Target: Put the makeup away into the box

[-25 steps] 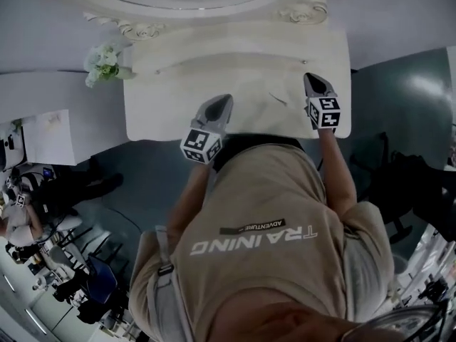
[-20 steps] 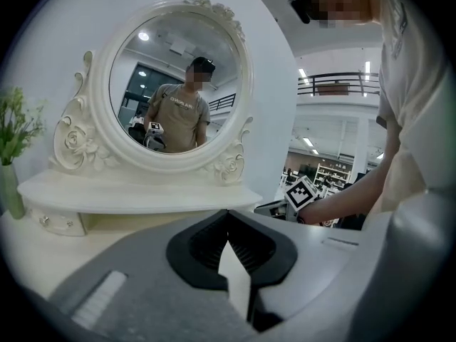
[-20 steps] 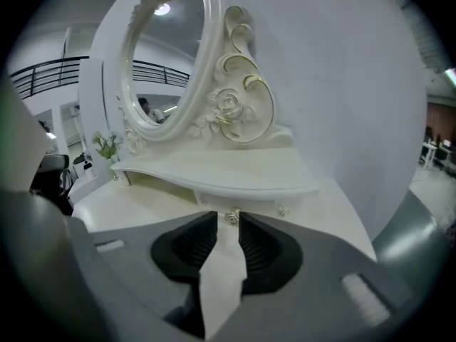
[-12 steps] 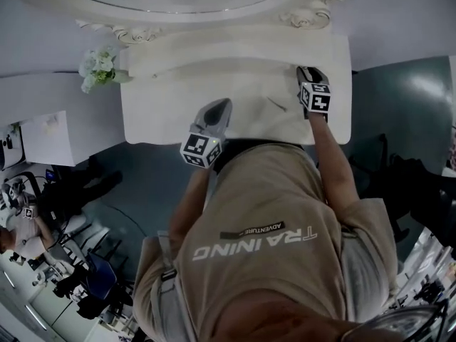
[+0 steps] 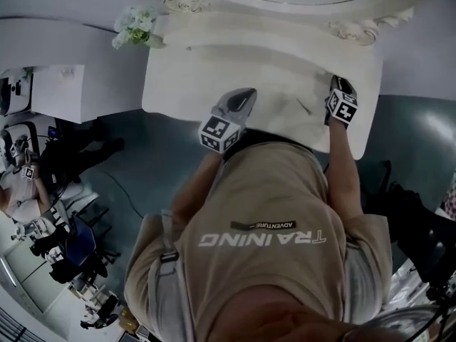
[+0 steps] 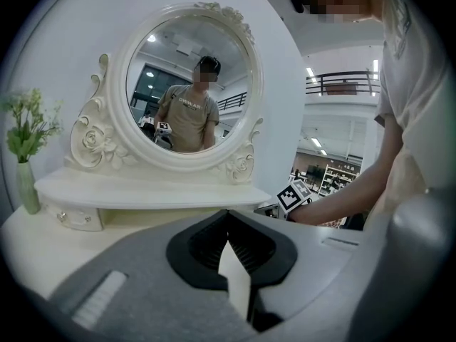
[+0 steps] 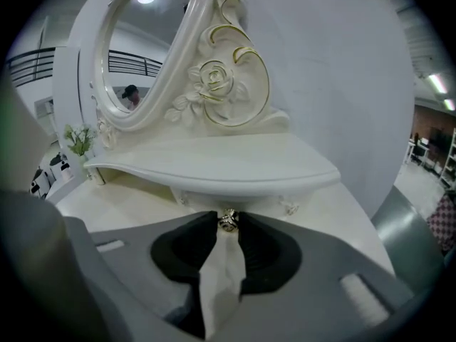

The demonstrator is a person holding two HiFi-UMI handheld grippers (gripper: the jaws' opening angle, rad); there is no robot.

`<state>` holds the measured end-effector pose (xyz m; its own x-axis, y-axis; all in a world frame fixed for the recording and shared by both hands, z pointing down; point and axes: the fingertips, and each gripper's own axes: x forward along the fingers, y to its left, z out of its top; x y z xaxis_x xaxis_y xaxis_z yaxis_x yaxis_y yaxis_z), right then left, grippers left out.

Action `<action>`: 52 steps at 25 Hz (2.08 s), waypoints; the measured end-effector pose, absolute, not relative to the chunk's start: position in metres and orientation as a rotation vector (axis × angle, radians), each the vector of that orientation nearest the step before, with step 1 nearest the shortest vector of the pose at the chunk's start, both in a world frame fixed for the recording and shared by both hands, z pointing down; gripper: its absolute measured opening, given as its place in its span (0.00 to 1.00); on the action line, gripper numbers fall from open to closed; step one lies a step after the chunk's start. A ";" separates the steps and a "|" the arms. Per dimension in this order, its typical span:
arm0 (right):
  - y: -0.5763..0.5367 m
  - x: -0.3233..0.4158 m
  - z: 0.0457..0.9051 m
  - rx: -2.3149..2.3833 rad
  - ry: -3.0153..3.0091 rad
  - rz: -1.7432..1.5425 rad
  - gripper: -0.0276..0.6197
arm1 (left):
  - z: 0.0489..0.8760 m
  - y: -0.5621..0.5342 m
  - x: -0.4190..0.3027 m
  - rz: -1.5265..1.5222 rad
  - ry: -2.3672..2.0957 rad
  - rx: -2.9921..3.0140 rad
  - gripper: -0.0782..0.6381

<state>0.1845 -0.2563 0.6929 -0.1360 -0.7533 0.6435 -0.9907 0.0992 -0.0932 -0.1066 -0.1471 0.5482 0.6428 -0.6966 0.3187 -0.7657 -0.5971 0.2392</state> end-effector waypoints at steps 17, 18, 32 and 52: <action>-0.207 0.174 0.702 1.687 -1.954 0.744 0.20 | 0.547 -0.125 -0.113 0.277 -1.119 2.530 0.11; -0.204 0.174 0.702 1.688 -1.955 0.746 0.20 | 0.546 -0.125 -0.113 0.281 -1.114 2.534 0.11; -0.192 0.181 0.700 1.749 -1.980 0.772 0.20 | 0.549 -0.116 -0.097 0.302 -1.052 2.551 0.11; -0.097 0.077 0.711 0.918 -2.138 0.438 0.23 | 0.553 -0.111 -0.099 0.227 -1.057 2.552 0.11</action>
<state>0.0769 -0.0971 0.7106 -0.4572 -0.4710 0.7544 -0.7300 0.6833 -0.0157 -0.0994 -0.1113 0.5529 0.7062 -0.6487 0.2835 -0.7079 -0.6515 0.2727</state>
